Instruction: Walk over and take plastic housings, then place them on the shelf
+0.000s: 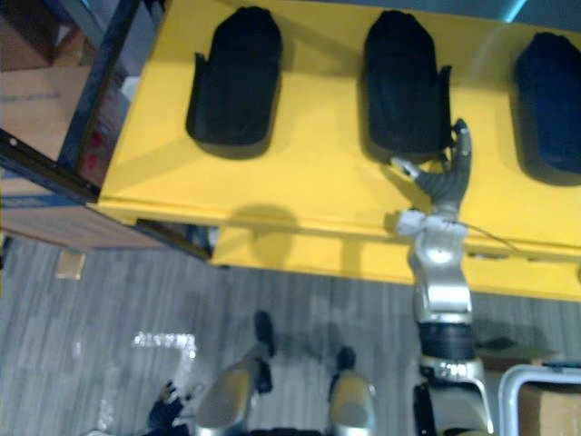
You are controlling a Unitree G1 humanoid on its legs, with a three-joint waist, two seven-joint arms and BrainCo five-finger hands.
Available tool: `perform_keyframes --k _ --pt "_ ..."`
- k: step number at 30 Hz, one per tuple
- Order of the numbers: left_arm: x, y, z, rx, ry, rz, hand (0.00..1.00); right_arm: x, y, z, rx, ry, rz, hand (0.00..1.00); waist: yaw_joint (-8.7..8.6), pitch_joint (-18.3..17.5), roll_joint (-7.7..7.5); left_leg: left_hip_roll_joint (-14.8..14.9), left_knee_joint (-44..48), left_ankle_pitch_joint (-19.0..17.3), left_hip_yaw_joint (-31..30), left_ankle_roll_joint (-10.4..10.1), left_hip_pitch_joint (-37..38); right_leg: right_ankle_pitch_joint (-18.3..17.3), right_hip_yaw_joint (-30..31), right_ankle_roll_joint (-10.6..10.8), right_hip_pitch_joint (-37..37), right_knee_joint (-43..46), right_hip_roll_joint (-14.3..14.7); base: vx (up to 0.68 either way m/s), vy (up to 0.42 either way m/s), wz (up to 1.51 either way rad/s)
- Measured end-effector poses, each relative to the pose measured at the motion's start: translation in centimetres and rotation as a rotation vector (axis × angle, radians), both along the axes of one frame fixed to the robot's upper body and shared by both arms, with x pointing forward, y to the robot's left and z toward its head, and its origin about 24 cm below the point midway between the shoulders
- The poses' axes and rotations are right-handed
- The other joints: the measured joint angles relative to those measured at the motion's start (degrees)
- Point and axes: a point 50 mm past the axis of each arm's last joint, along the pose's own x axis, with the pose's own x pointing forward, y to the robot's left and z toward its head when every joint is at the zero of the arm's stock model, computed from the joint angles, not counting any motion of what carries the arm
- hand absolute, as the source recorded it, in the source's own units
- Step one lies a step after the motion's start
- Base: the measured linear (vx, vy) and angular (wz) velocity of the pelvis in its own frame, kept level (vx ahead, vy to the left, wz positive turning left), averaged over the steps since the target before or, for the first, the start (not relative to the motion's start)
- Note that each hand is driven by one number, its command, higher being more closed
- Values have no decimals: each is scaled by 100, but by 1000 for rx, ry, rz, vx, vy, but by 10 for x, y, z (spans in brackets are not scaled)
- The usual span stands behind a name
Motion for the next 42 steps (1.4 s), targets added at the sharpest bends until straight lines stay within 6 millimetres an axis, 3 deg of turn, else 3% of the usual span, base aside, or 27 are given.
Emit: perform_keyframes --k 21,25,30,35,37,39,41,42 --pt "-4 -2 -3 -3 10 -11 0 9 0 3 -33 15 -23 0 -12 -27 40 -26 -14 3 7 -4 101 -53 6 5 42 92 -38 0 0 0" --pt "-5 -3 -3 4 13 -25 0 4 -4 -7 -50 43 -42 0 -13 -154 49 -28 -15 3 5 -5 140 -51 2 9 109 54 -36 0 0 0" --pt "-8 -3 -5 2 26 -32 0 -27 -8 -16 -62 -32 -68 0 -30 -436 21 -19 -53 -42 19 -21 198 -35 -7 33 225 -151 -13 4 0 -1" --pt "-25 2 -9 15 71 -7 0 -71 -18 -41 -46 -96 -199 0 -86 -888 -236 21 -64 -156 189 -33 313 145 67 54 441 -639 51 68 3 -16" --pt "-35 9 -9 42 102 24 0 -92 -26 -64 -9 -54 -262 0 -189 -1162 -437 52 -66 -186 304 -58 346 241 164 58 522 -874 94 100 -5 -27" --pt "-40 13 -11 59 134 23 0 -109 -36 -83 12 -7 -330 0 -282 -1272 -530 49 -69 -241 366 -74 464 272 212 64 654 -974 92 98 -9 -21" --pt "-45 15 -13 72 166 53 0 -124 -44 -106 45 49 -393 0 -357 -1376 -561 57 -71 -312 523 -99 614 274 361 67 729 -1047 85 69 12 -40" --pt "-50 15 -15 72 195 61 0 -135 -48 -127 93 99 -430 0 -422 -1496 -540 58 -72 -344 611 -108 666 275 435 70 740 -1069 84 50 15 -41"
